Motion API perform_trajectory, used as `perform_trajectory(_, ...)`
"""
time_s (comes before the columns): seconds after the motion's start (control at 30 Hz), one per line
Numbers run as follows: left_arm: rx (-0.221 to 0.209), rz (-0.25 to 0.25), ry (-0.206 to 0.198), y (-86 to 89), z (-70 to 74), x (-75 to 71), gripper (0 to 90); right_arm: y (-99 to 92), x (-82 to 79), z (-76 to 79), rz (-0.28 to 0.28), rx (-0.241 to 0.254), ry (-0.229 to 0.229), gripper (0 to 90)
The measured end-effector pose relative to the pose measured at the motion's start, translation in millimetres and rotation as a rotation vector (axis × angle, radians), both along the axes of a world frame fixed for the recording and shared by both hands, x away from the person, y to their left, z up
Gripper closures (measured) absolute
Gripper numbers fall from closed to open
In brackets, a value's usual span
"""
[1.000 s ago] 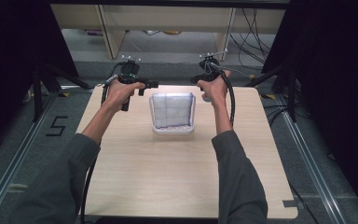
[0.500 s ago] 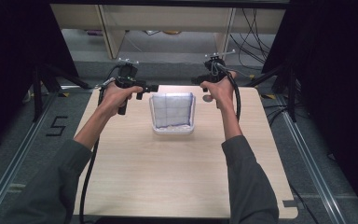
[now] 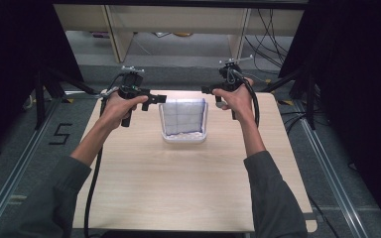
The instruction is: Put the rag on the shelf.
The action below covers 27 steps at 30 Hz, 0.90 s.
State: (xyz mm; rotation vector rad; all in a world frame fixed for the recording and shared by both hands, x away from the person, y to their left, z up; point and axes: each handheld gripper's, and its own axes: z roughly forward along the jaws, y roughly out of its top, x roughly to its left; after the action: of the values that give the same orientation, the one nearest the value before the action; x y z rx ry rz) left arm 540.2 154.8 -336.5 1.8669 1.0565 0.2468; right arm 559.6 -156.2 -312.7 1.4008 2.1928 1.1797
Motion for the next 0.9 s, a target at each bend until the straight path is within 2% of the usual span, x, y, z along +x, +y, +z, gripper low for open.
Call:
perform_trajectory(0.03, 0.001, -0.008, -0.003, 0.1, 0.0, -1.1, 16.2, -0.4, -0.4, -0.7, 0.007, -0.006, -0.021, 23.5)
perform_trajectory(0.07, 0.011, -0.020, -0.004, 1.1, 0.3, -2.2, 16.2, -0.2, -2.1, -0.2, 0.009, -0.005, -0.013, 23.2)
perform_trajectory(0.1, -0.006, -0.006, -0.008, -0.2, -0.2, -4.0, 16.1, 0.0, -3.6, -0.1, 0.008, -0.013, -0.010, 23.2)
perform_trajectory(0.13, -0.003, -0.011, -0.010, 0.0, -0.5, -5.0, 15.9, 0.4, -4.9, -0.4, 0.014, -0.009, -0.021, 23.2)
perform_trajectory(0.2, 0.019, -0.028, -0.007, -0.1, -1.6, -7.1, 15.6, 0.9, -7.1, -0.9, 0.024, -0.020, -0.025, 23.1)
perform_trajectory(0.27, 0.011, -0.026, -0.013, -1.3, -2.6, -10.4, 15.5, 1.7, -10.4, -0.4, 0.021, -0.038, -0.008, 22.7)
perform_trajectory(0.3, 0.004, -0.025, -0.016, -1.9, -2.8, -12.3, 15.4, 2.1, -10.9, -1.5, 0.024, -0.032, -0.031, 22.7)
perform_trajectory(0.37, 0.002, -0.038, -0.025, -1.2, -2.1, -16.1, 14.9, 2.3, -14.6, -0.3, 0.030, -0.026, -0.012, 22.5)
perform_trajectory(0.4, -0.009, -0.035, -0.028, -2.1, -2.0, -18.3, 14.9, 2.5, -15.5, -0.5, 0.039, -0.030, -0.039, 22.3)
perform_trajectory(0.53, 0.001, -0.051, -0.040, -2.0, -2.0, -27.3, 14.9, 3.3, -26.1, 2.7, 0.043, -0.038, -0.038, 21.2)
perform_trajectory(0.67, -0.019, -0.067, -0.049, -1.6, -2.2, -38.1, 14.9, 3.5, -35.0, 3.5, 0.054, -0.018, -0.038, 21.2)
perform_trajectory(0.7, -0.025, -0.069, -0.056, -1.6, -2.5, -41.4, 14.9, 2.5, -36.6, 3.3, 0.061, -0.027, -0.040, 21.0)
perform_trajectory(0.73, -0.024, -0.077, -0.061, -0.8, -2.6, -44.4, 14.9, 2.0, -38.0, 2.2, 0.078, -0.036, -0.065, 20.7)
perform_trajectory(0.77, -0.029, -0.082, -0.066, -0.2, -3.4, -47.1, 14.9, 2.6, -41.5, 1.8, 0.076, -0.033, -0.051, 20.3)
perform_trajectory(0.9, -0.016, -0.083, -0.078, 1.6, -8.0, -57.6, 14.9, 1.5, -50.6, -2.3, 0.099, -0.036, -0.081, 20.7)
